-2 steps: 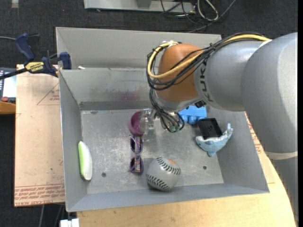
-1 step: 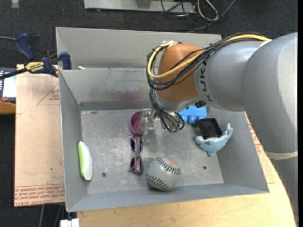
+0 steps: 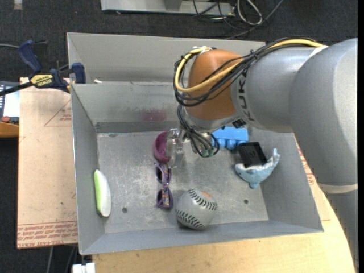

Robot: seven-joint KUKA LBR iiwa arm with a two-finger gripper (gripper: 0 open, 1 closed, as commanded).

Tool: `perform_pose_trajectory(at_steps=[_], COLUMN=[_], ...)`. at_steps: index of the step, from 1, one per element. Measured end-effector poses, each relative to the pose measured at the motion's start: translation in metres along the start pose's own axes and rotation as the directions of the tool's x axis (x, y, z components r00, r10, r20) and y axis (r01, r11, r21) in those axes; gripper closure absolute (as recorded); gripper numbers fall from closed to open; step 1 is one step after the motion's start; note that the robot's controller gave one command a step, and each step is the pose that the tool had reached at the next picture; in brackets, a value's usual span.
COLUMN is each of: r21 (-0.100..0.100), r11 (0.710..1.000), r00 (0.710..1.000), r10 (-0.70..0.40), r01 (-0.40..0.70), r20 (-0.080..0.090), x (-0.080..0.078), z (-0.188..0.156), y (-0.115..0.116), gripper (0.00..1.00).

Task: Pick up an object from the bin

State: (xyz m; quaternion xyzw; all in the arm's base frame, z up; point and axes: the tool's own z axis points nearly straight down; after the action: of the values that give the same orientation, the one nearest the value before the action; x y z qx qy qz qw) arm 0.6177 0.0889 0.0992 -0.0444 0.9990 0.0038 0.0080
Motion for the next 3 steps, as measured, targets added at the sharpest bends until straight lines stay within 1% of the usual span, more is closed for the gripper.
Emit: perform_pose_trajectory(at_steps=[1, 2, 3], r21=[0.000, -0.001, -0.001], r11=[1.000, 0.927, 0.943], r00=[1.000, 0.927, 0.943], r10=[-0.020, 0.374, 0.332], r01=[0.020, -0.374, -0.332], r20=[0.005, 0.001, 0.004], x=[-0.019, -0.005, -0.014], z=[-0.027, 0.014, -0.006], y=[0.018, 0.001, 0.023], gripper=[1.00, 1.00, 1.00])
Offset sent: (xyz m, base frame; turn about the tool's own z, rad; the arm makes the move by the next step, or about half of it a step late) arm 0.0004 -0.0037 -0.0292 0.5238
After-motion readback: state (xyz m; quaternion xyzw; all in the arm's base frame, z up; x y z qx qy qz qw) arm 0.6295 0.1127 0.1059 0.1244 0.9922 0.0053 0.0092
